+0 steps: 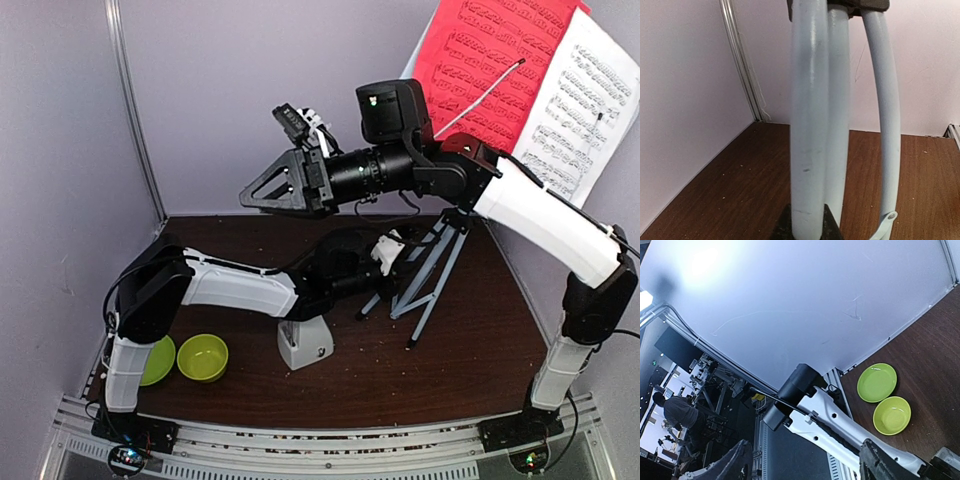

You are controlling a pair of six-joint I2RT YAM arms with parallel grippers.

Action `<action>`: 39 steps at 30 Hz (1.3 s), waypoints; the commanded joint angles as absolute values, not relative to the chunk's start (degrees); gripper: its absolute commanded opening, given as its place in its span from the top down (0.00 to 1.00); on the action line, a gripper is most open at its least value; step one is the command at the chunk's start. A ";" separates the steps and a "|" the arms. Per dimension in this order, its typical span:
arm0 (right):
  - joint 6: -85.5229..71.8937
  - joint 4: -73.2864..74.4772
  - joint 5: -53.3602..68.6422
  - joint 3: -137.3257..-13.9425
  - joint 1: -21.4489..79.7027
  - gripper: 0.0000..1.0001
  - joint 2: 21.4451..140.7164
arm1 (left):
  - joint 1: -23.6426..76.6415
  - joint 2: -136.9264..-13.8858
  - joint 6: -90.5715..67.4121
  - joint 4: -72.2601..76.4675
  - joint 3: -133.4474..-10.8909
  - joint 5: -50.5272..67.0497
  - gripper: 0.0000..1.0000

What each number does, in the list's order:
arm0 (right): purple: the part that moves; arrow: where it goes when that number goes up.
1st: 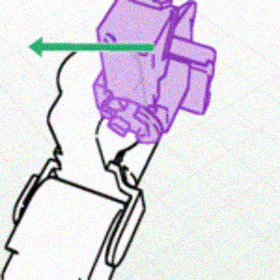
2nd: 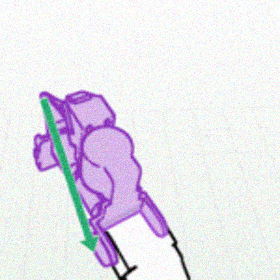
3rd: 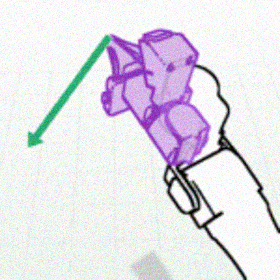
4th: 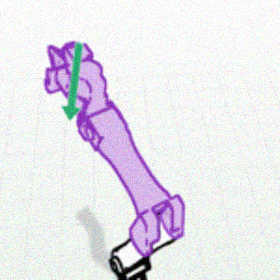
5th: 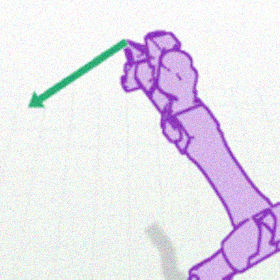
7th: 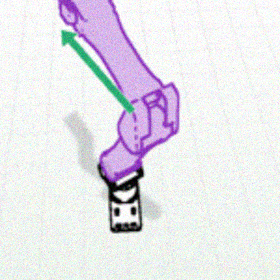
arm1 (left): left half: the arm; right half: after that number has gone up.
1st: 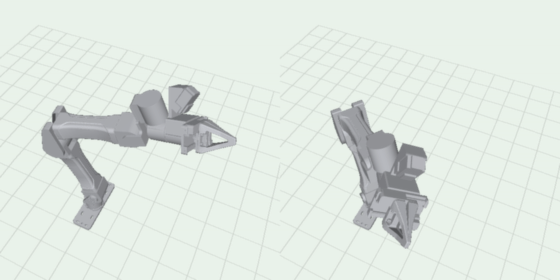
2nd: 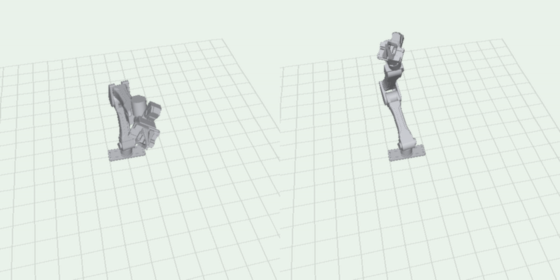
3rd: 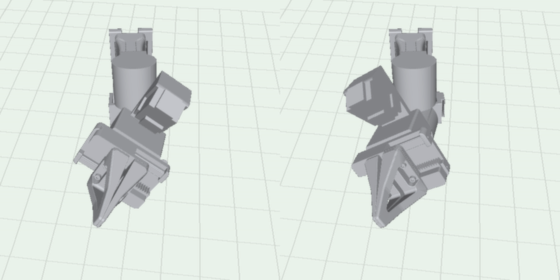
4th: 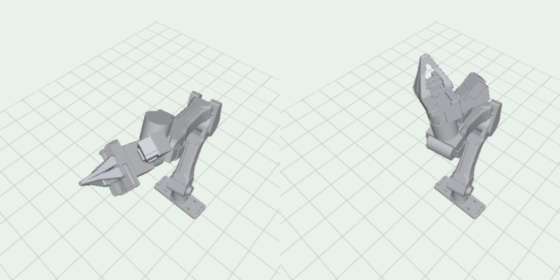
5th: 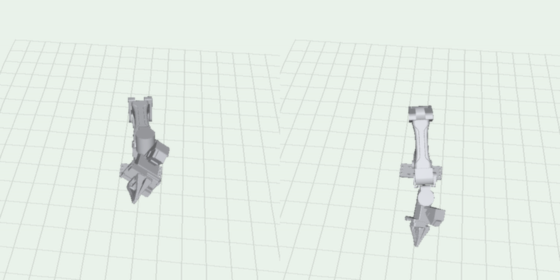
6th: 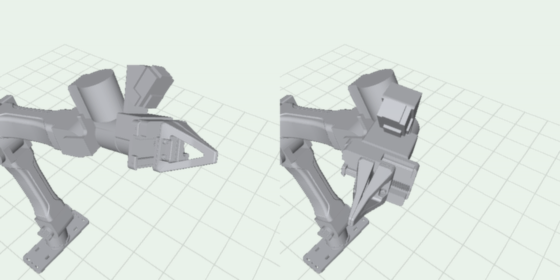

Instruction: Set up the instrument practice props

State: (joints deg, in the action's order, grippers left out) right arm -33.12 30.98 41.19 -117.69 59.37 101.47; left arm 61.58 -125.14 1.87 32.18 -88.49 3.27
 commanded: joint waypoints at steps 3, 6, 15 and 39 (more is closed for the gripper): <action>-32.70 26.68 43.04 -115.30 63.64 0.26 100.77 | 59.48 -124.18 -3.18 31.69 -86.05 1.53 1.00; -30.12 27.08 40.39 -111.94 65.15 0.26 98.33 | 58.70 -123.79 -3.96 32.42 -84.47 1.62 1.00; -21.67 22.76 29.39 -95.56 67.64 0.26 85.76 | 56.82 -122.46 -4.39 33.49 -81.32 3.07 1.00; -26.81 20.52 -15.84 -51.96 68.08 0.48 54.12 | 53.44 -120.01 -1.53 27.56 -83.39 8.40 1.00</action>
State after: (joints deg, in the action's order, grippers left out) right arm -23.97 19.62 -3.97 -56.64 67.92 58.04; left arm 55.42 -121.38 -1.65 33.67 -82.43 9.65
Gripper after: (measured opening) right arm 0.551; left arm 0.125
